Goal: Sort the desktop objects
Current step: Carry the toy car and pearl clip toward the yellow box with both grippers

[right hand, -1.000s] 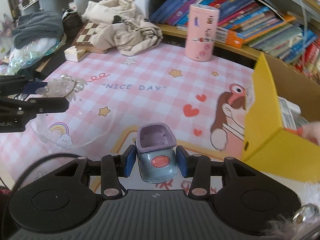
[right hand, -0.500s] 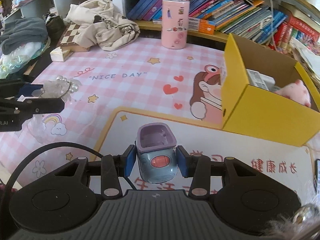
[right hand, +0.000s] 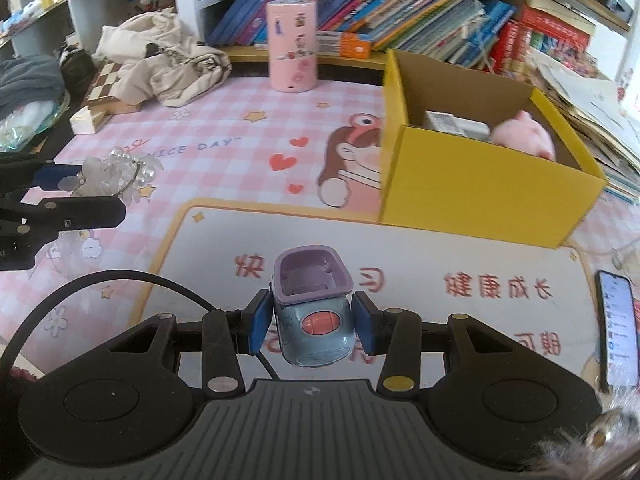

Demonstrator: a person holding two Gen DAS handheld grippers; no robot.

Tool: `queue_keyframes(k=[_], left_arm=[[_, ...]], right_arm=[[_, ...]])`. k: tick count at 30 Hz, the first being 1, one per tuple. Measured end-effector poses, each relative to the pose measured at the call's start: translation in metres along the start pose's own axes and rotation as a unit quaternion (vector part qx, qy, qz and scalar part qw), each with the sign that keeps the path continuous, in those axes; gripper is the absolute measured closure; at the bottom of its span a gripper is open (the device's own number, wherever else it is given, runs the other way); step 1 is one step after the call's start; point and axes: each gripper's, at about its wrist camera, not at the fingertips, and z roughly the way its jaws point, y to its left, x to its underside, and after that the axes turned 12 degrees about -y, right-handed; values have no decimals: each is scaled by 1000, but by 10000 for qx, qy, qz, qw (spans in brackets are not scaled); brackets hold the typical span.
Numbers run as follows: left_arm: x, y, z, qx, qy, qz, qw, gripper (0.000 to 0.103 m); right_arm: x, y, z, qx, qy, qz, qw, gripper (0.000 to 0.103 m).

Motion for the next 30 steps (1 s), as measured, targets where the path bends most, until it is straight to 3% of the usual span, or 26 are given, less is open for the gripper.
queue_keyframes(k=[30], left_arm=[[-21, -138, 87, 432, 354, 311, 9980, 53]], right_arm=[[31, -149, -37, 198, 160, 363, 9990, 62]])
